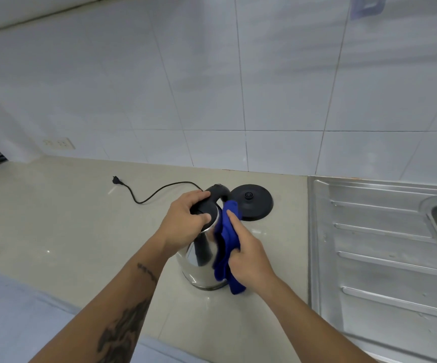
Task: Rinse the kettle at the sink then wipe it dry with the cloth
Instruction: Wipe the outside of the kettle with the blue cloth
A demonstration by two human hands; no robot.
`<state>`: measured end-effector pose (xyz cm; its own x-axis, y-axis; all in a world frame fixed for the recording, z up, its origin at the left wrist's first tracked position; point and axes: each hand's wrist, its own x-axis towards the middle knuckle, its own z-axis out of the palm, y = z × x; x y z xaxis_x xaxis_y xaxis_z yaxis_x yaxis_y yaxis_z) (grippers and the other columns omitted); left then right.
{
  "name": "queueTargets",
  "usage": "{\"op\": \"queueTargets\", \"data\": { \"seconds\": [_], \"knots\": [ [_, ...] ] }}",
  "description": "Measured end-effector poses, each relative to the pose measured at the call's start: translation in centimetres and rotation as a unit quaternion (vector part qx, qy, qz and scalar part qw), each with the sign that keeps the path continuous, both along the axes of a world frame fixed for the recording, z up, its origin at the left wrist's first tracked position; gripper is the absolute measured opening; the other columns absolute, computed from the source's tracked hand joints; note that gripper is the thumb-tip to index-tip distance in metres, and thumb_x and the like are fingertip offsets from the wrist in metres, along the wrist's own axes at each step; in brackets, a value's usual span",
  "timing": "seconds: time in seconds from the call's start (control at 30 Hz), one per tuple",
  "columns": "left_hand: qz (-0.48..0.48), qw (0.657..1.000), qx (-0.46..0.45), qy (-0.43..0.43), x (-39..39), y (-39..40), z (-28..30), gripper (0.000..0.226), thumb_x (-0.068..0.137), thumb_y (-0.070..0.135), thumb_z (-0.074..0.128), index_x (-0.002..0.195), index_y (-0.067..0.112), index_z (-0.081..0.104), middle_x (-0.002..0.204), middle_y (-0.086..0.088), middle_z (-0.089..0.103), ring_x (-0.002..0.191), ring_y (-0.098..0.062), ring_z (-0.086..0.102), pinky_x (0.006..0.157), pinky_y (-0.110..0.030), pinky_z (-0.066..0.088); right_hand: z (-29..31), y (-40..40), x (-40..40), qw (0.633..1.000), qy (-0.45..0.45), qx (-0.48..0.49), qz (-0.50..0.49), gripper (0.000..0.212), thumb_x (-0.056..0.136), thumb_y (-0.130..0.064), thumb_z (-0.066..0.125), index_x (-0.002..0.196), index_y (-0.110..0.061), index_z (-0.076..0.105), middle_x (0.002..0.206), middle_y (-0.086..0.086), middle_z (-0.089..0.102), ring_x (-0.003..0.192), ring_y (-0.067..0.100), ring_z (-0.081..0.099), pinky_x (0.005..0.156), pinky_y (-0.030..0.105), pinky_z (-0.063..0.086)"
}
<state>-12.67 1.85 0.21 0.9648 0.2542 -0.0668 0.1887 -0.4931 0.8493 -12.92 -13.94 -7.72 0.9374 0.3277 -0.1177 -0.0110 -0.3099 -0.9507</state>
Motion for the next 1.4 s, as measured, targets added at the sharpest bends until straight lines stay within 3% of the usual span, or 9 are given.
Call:
{"op": "queueTargets", "data": {
  "seconds": [0.17, 0.33, 0.57, 0.8, 0.97, 1.07, 1.17, 1.3, 1.4],
  "knots": [
    [0.109, 0.987, 0.117, 0.017, 0.3, -3.4, 0.0, 0.064, 0.076, 0.025, 0.057, 0.138, 0.037, 0.054, 0.139, 0.012, 0.054, 0.127, -0.019, 0.05, 0.109, -0.039, 0.038, -0.3, -0.9, 0.4, 1.0, -0.011, -0.016, -0.003, 0.096, 0.084, 0.011, 0.039, 0.157, -0.049, 0.02, 0.157, -0.012, 0.039, 0.136, 0.015, 0.046, 0.114, 0.036, 0.042],
    [0.128, 0.967, 0.21, 0.073, 0.3, -4.9, 1.3, 0.046, 0.08, 0.028, 0.051, 0.125, 0.036, 0.06, 0.126, 0.002, 0.056, 0.121, -0.027, 0.043, 0.091, -0.037, 0.033, -2.1, -2.2, -1.0, 0.996, 0.067, -0.058, -0.009, 0.094, 0.089, 0.008, 0.047, 0.158, -0.046, 0.014, 0.15, 0.001, 0.047, 0.125, 0.022, 0.053, 0.103, 0.039, 0.05],
    [0.096, 0.949, 0.276, 0.122, 0.4, -5.6, 2.1, 0.041, 0.085, 0.033, 0.044, 0.124, 0.03, 0.055, 0.106, 0.0, 0.037, 0.119, -0.03, 0.037, 0.084, -0.041, 0.029, 0.4, -1.5, -1.0, 0.997, -0.044, -0.055, -0.037, 0.092, 0.084, 0.012, 0.042, 0.159, -0.039, 0.023, 0.146, -0.001, 0.051, 0.124, 0.022, 0.055, 0.105, 0.036, 0.048],
    [-0.086, 0.95, 0.282, 0.099, 1.1, -0.5, 2.8, 0.045, 0.067, 0.026, 0.03, 0.095, 0.027, 0.065, 0.117, -0.004, 0.055, 0.108, -0.029, 0.051, 0.094, -0.044, 0.045, 0.1, -2.4, 0.2, 0.996, -0.007, -0.088, -0.024, 0.091, 0.084, 0.012, 0.044, 0.157, -0.041, 0.028, 0.145, 0.001, 0.053, 0.122, 0.02, 0.055, 0.103, 0.034, 0.049],
    [-0.287, 0.888, 0.355, 0.05, 1.4, 4.1, 3.0, 0.061, 0.062, 0.009, 0.041, 0.119, 0.02, 0.058, 0.116, 0.016, 0.05, 0.115, -0.025, 0.052, 0.098, -0.048, 0.046, 0.0, -1.8, -0.7, 0.995, 0.013, -0.07, -0.063, 0.089, 0.086, 0.017, 0.046, 0.155, -0.037, 0.035, 0.146, -0.005, 0.052, 0.116, 0.01, 0.054, 0.092, 0.022, 0.049],
    [-0.356, 0.838, 0.407, 0.073, 2.1, 6.5, 3.0, 0.087, 0.073, 0.023, 0.07, 0.149, 0.037, 0.031, 0.155, 0.024, 0.028, 0.147, -0.019, 0.023, 0.116, -0.041, 0.03, 1.1, -1.0, -0.5, 0.993, -0.01, -0.054, -0.102, 0.082, 0.089, 0.014, 0.045, 0.154, -0.035, 0.038, 0.138, -0.01, 0.054, 0.103, 0.004, 0.056, 0.083, 0.013, 0.045],
    [-0.385, 0.812, 0.437, 0.028, 3.0, 7.7, 2.5, 0.105, 0.068, 0.045, 0.081, 0.154, 0.034, 0.02, 0.161, 0.024, 0.014, 0.151, -0.007, -0.002, 0.122, -0.036, 0.015, 2.1, 0.4, -0.6, 0.987, -0.045, -0.036, -0.151, 0.076, 0.091, 0.01, 0.047, 0.152, -0.036, 0.042, 0.128, -0.018, 0.052, 0.1, -0.001, 0.056, 0.081, 0.012, 0.045],
    [-0.396, 0.829, 0.393, -0.043, 3.4, 8.1, 1.1, 0.107, 0.059, 0.058, 0.08, 0.149, 0.035, 0.028, 0.16, 0.018, 0.024, 0.152, -0.009, 0.002, 0.123, -0.043, 0.012, 1.8, 1.5, -1.0, 0.986, -0.018, -0.008, -0.163, 0.077, 0.092, 0.01, 0.038, 0.146, -0.045, 0.045, 0.128, -0.008, 0.05, 0.111, 0.003, 0.052, 0.088, 0.014, 0.043],
    [-0.39, 0.839, 0.363, -0.106, 3.9, 8.5, -0.3, 0.101, 0.055, 0.068, 0.077, 0.142, 0.035, 0.037, 0.143, 0.017, 0.04, 0.141, -0.015, 0.03, 0.119, -0.047, 0.022, 0.4, 1.9, -1.8, 0.982, 0.018, -0.002, -0.187, 0.086, 0.091, 0.01, 0.032, 0.138, -0.061, 0.04, 0.131, -0.004, 0.056, 0.114, 0.011, 0.059, 0.097, 0.028, 0.05]
  ]
}}
